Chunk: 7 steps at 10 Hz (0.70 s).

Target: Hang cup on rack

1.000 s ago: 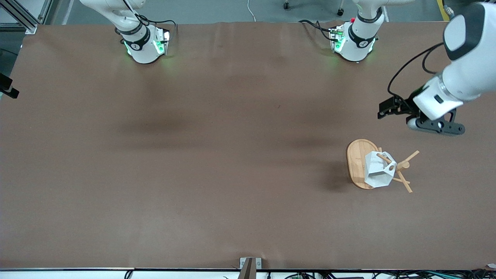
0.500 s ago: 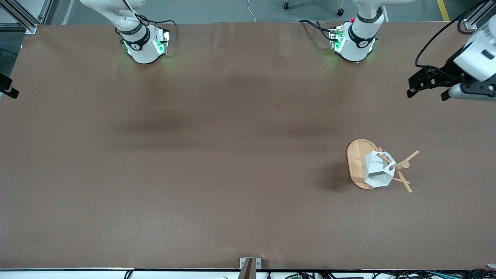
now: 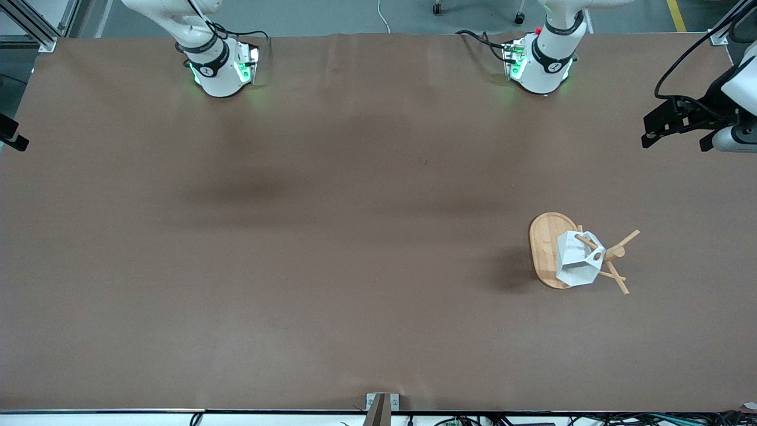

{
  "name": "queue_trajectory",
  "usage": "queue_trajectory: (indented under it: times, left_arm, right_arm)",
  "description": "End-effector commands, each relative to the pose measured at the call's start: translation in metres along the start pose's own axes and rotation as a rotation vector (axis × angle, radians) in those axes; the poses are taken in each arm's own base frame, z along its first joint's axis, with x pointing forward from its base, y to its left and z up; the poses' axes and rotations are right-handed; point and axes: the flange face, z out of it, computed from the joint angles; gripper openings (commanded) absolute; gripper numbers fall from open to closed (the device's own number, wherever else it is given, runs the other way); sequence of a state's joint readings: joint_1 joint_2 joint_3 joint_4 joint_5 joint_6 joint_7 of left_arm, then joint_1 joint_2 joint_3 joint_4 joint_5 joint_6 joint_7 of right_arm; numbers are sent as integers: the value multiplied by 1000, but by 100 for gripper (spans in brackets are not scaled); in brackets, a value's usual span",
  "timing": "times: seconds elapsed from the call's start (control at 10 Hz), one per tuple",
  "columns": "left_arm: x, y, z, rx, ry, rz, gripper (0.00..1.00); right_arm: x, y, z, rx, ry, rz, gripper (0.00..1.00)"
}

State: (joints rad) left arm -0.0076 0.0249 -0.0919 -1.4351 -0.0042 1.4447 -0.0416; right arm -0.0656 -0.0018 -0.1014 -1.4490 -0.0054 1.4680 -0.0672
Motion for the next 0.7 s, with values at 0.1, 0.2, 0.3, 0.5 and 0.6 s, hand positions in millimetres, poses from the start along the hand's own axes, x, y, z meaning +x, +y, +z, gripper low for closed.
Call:
queue_trajectory:
  times: [0.1, 0.2, 0.3, 0.5, 0.6]
  left_arm:
    - [0, 10, 16, 23, -51, -16, 100]
    - [-3, 12, 15, 23, -48, -14, 100]
    - [-3, 12, 16, 25, -48, -13, 100]
    - [-6, 12, 14, 25, -46, -15, 100]
    - [-7, 11, 13, 26, -45, -16, 100]
  right_arm:
    - [-3, 0, -3, -11, -1, 10, 100]
    - [-3, 0, -4, -11, 0, 10, 100]
    - [-3, 0, -3, -11, -1, 10, 100]
    - [-3, 0, -3, -11, -1, 13, 100]
    - [-3, 0, -3, -11, -1, 13, 100]
